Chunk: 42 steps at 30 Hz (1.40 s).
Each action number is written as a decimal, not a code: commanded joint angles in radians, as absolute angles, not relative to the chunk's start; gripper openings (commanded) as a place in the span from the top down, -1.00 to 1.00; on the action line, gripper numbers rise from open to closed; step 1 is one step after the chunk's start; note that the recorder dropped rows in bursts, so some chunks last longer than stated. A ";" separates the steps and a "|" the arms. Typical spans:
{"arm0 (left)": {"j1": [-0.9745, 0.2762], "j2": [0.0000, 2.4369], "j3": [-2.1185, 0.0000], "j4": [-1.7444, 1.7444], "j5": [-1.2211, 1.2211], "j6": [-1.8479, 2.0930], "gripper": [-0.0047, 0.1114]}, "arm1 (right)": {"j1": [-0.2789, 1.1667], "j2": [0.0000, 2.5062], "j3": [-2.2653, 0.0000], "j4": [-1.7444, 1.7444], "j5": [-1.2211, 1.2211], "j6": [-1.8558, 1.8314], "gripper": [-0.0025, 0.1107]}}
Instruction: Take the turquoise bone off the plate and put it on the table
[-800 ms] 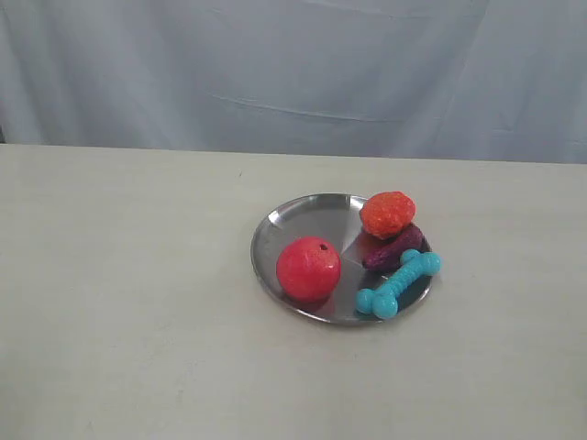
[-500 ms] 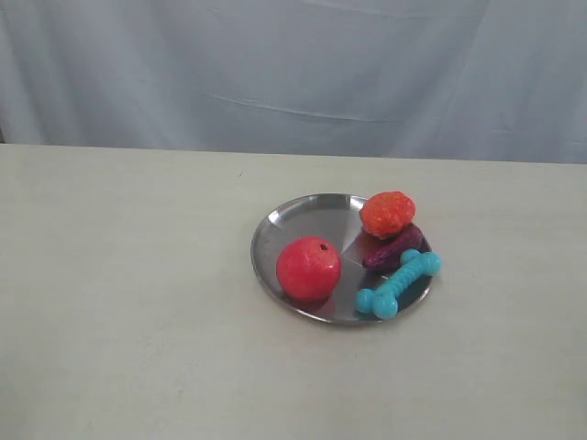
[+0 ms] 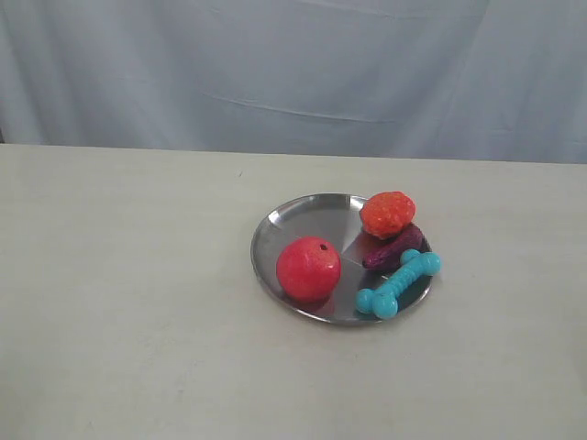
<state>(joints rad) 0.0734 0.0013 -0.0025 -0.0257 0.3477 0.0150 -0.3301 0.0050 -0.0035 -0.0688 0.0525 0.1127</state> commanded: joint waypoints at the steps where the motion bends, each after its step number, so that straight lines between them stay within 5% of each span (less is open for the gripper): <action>1: 0.078 0.000 0.000 -0.025 0.342 0.011 0.92 | -0.336 0.000 0.000 -0.080 -0.279 0.108 0.96; 9: 0.078 0.000 0.000 -0.025 0.342 0.011 0.92 | -0.336 0.000 0.000 -0.078 -0.624 0.129 0.96; 13: 0.078 0.000 0.000 -0.025 0.342 0.011 0.92 | -0.336 0.000 0.000 -0.071 -0.717 0.553 0.96; 18: 0.078 0.000 0.000 -0.025 0.342 0.011 0.92 | -0.336 0.049 -0.189 -0.071 -0.097 0.592 0.96; 31: 0.078 0.000 0.000 -0.025 0.342 0.011 0.92 | -0.249 0.970 -1.057 -0.025 0.820 0.234 0.96; 42: 0.078 0.000 0.000 -0.025 0.342 0.011 0.92 | -0.239 1.427 -1.395 0.136 1.059 0.164 0.96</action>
<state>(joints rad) 0.0734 0.0013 -0.0025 -0.0257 0.3477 0.0150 -0.2388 1.3691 -1.3691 0.1238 1.0431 0.1776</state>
